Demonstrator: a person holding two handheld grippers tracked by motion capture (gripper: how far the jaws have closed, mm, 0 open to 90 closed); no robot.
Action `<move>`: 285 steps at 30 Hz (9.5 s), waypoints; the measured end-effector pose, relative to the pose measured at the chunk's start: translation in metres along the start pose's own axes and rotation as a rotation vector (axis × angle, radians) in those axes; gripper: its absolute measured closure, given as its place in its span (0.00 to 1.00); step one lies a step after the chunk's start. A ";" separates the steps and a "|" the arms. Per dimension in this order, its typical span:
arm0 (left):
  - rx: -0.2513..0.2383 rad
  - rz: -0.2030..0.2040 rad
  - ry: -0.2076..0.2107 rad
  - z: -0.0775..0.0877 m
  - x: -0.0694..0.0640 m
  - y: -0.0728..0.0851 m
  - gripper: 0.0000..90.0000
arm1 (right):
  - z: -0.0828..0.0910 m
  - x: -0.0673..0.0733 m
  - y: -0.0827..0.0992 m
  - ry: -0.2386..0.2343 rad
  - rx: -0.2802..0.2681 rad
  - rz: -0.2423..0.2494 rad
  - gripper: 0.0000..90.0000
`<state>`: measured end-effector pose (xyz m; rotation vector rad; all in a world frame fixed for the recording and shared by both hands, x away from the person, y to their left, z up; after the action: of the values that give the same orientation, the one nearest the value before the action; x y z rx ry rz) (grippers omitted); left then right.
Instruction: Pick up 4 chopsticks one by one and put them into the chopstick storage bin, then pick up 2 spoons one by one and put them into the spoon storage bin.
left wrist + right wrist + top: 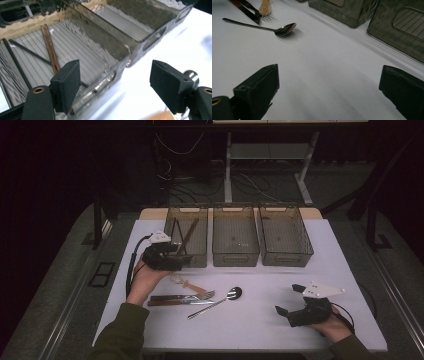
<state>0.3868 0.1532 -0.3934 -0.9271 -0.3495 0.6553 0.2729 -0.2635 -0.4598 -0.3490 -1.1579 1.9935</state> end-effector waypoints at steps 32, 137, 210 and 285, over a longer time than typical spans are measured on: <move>0.074 0.029 -0.031 0.023 -0.015 0.072 0.29 | 0.001 0.001 0.000 0.003 -0.004 0.009 0.03; -0.059 0.089 -0.014 0.029 0.002 0.056 0.96 | 0.000 0.001 0.000 0.006 0.003 0.005 0.03; -0.148 0.004 0.039 -0.056 -0.021 -0.098 0.96 | 0.001 0.001 -0.001 -0.004 -0.010 -0.001 0.03; -0.068 -0.064 0.113 -0.065 -0.061 -0.063 0.23 | 0.001 0.001 -0.001 -0.019 0.007 -0.007 0.03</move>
<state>0.3995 0.0459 -0.3779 -1.0093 -0.3007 0.5331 0.2723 -0.2628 -0.4586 -0.3225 -1.1629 1.9981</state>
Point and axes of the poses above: each handheld gripper's, and its own axes: z roughly backward along the jaws, y roughly out of its underside, x roughly to its left, the point moved 3 cm from there along -z, roughly forward along the jaws, and after that the axes turned 7 degrees about -z, right-handed, at the moved point
